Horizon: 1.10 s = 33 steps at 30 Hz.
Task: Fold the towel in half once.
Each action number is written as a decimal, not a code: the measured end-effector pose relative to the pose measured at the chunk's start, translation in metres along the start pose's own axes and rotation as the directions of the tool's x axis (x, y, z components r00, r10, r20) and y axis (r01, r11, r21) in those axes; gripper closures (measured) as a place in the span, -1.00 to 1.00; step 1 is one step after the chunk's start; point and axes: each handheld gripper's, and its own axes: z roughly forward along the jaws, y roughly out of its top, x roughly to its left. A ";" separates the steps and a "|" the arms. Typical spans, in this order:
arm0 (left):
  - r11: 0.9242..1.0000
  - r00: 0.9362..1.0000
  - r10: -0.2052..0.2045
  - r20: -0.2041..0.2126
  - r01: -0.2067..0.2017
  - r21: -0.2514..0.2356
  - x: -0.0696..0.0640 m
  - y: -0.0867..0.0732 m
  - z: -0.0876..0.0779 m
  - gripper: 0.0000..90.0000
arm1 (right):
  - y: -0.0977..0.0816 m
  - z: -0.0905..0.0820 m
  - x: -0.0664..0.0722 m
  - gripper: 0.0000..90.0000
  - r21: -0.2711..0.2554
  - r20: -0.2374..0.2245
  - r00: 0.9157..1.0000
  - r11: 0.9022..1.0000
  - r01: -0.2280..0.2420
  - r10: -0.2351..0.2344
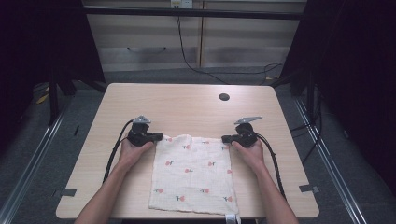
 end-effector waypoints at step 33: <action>0.979 0.993 -0.064 0.095 0.081 -0.185 0.008 0.029 -0.048 0.96 | 0.039 -0.049 -0.003 0.96 -0.166 -0.039 0.999 0.986 0.000 -0.007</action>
